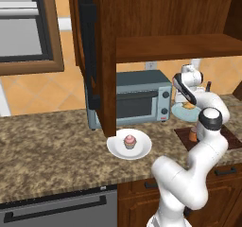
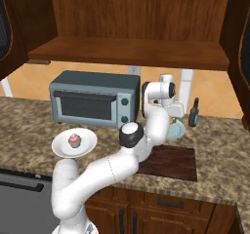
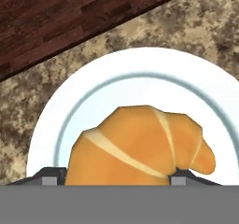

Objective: From the different types of pastries on the counter, select a croissant and place it on the cutting board. Then retrieve a jar of jam from the cabinet and place it alongside the croissant on the cutting board.

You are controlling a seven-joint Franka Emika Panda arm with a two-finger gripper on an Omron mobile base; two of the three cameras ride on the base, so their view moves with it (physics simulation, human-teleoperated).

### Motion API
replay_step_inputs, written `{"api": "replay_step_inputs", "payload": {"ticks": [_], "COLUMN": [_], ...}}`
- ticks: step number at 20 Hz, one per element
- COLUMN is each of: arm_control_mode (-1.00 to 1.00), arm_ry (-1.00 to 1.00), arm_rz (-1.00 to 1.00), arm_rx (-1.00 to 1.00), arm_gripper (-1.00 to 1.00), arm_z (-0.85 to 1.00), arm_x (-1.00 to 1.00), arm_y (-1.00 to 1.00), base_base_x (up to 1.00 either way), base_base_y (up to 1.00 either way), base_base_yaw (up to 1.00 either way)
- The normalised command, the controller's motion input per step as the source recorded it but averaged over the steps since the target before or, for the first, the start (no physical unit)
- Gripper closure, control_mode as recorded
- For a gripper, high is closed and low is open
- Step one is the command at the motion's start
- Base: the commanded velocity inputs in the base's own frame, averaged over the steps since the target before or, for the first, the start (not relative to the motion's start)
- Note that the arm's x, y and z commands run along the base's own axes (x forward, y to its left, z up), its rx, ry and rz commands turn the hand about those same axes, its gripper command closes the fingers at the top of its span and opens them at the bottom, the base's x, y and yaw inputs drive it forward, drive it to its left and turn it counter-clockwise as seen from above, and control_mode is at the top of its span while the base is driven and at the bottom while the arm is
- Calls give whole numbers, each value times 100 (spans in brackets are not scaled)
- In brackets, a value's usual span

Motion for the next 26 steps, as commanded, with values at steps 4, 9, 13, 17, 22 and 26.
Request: {"api": "replay_step_inputs", "payload": {"ticks": [4, 9, 13, 17, 22, 26], "arm_control_mode": [-100, -100, -100, -100, -100, -100], "arm_ry": [6, 0, 0, 0, 0, 0], "arm_rz": [0, 0, -3, -1, -3, -2], "arm_rx": [5, 5, 3, 1, 0, 0], "arm_gripper": [100, 100, 100, 100, 100, 100], "arm_z": [19, 0, 0, 0, 0, -12], "arm_x": [-54, -88, -91, -93, -76, -30], "arm_y": [0, 0, 0, 0, 0, 0], "base_base_x": [0, 0, 0, 0, 0, 0], "base_base_y": [0, 0, 0, 0, 0, 0], "base_base_yaw": [0, 0, 0, 0, 0, 0]}}
